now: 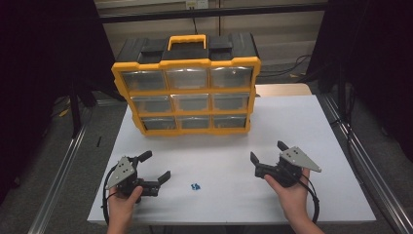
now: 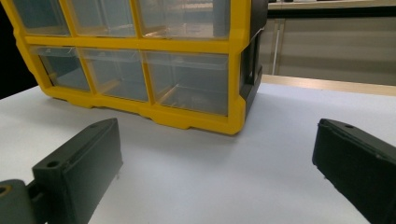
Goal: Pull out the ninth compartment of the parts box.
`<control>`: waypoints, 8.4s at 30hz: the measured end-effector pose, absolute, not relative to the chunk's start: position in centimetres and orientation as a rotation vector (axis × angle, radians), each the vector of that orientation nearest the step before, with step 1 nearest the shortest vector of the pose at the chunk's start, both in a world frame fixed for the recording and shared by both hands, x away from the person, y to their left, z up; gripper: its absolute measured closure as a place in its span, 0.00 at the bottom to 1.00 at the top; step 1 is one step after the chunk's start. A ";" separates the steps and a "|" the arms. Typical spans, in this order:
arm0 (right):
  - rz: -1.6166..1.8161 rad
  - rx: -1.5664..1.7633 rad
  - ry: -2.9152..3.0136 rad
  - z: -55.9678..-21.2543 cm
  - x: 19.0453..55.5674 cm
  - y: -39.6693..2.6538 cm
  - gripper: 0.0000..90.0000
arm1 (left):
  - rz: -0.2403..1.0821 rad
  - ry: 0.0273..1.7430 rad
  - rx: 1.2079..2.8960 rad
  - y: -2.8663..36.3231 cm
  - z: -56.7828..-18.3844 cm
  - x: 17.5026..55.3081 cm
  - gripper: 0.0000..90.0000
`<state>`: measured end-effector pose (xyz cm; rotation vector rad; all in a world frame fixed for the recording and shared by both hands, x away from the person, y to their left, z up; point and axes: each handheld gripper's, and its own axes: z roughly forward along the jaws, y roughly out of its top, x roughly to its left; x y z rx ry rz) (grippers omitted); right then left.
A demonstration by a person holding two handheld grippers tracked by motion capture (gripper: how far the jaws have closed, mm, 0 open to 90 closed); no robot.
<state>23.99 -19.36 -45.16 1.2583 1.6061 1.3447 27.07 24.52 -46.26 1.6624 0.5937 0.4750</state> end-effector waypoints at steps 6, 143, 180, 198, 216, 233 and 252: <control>1.332 1.277 1.588 -45.1 24.8 -18.0 0.01 | 0.476 0.592 1.667 24.5 -46.2 27.1 0.01; 0.424 0.524 1.612 -46.8 35.2 -9.9 0.35 | 0.447 0.599 1.667 23.9 -46.6 27.6 0.02; 0.137 0.201 1.632 -47.1 35.6 -9.2 0.70 | 0.453 0.604 1.675 23.9 -46.6 27.7 0.02; 0.137 0.117 1.688 -47.1 33.9 -9.3 0.86 | 0.433 0.593 1.664 23.9 -46.6 27.8 0.02; 0.122 0.113 1.698 -47.4 31.3 -9.4 0.87 | 0.464 0.618 1.669 23.8 -46.6 27.6 0.02; 0.106 0.049 1.684 -47.1 30.6 -9.4 0.88 | 0.455 0.595 1.672 23.8 -46.7 27.7 0.02; 0.117 0.074 1.699 -47.3 29.8 -9.6 0.88 | 0.463 0.581 1.667 24.0 -46.5 27.7 0.02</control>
